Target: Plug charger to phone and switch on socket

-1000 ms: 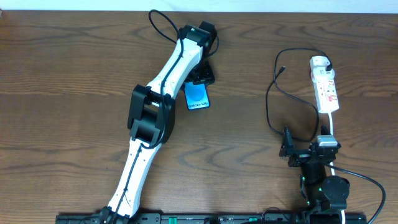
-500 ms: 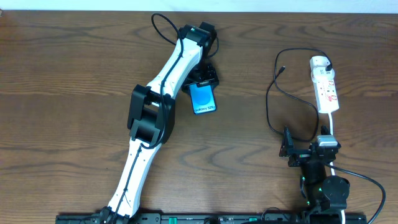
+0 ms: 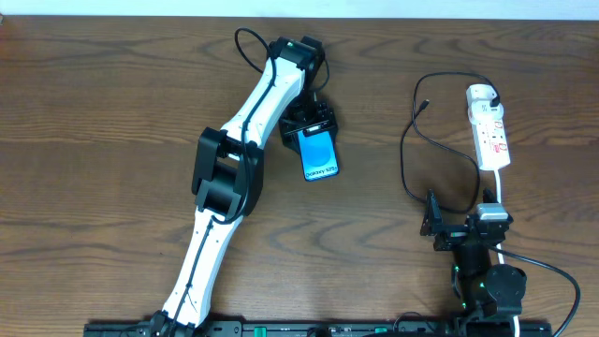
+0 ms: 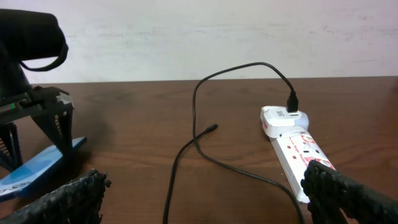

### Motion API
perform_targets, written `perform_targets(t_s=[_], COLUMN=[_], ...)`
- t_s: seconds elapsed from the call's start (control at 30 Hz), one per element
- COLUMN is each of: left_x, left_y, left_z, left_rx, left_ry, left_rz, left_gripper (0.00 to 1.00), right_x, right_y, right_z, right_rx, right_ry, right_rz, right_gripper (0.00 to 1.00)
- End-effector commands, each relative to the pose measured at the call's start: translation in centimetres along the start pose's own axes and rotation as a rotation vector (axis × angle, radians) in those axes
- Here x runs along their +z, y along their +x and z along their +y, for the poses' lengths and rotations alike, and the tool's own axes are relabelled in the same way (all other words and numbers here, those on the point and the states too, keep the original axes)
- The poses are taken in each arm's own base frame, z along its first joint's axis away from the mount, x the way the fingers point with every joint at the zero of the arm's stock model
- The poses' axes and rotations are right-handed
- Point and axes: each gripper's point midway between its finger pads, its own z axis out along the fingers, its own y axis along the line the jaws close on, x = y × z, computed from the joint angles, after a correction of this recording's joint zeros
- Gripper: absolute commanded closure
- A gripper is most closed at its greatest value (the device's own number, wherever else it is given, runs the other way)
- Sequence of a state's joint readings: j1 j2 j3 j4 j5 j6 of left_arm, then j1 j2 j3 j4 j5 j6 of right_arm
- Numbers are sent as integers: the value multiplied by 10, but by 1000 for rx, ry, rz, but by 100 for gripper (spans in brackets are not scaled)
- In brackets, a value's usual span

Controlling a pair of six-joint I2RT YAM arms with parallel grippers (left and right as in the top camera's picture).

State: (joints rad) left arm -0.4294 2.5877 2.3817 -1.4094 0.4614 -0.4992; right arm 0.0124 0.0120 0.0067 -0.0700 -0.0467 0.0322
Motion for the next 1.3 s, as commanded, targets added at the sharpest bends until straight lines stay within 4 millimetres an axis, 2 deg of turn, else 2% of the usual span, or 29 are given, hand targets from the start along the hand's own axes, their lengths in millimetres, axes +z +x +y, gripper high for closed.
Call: perform_targets(t_s=[0.0, 0.4, 0.43, 0.47, 0.53, 0.87, 1.0, 1.1, 1.17, 1.27], left_x=[-21, -25, -26, -27, -27, -28, -30, -31, -31, -31], left_y=[16, 35, 35, 37, 38, 42, 45, 46, 46, 46], left_z=[-14, -35, -37, -39, -40, -43, -47, -49, -49, -49], left_rx=[21, 14, 14, 14, 12, 8, 8, 7, 7, 8], left_ry=[70, 203, 211, 227, 234, 251, 279, 286, 286, 286], left_rz=[19, 122, 127, 137, 143, 163, 180, 184, 185, 184], left_gripper=[24, 24, 24, 24, 24, 24, 24, 24, 24, 24], right_x=[0, 0, 0, -2, -3, -3, -1, -1, -3, -7], right_y=[0, 0, -1, -6, -3, -4, -5, -5, -3, -4], right_z=[-3, -4, -8, -22, -31, -30, -12, 14, 33, 47], right_rx=[-14, -16, -22, -30, -30, -28, 47, 238, 431, 649], right_ry=[16, 21, 44, 129, 179, 172, 66, -87, -193, -271], right_rz=[0, -2, -7, -25, -14, -18, -25, -9, 30, 75], right_gripper=[1, 1, 1, 1, 1, 1, 1, 1, 1, 1])
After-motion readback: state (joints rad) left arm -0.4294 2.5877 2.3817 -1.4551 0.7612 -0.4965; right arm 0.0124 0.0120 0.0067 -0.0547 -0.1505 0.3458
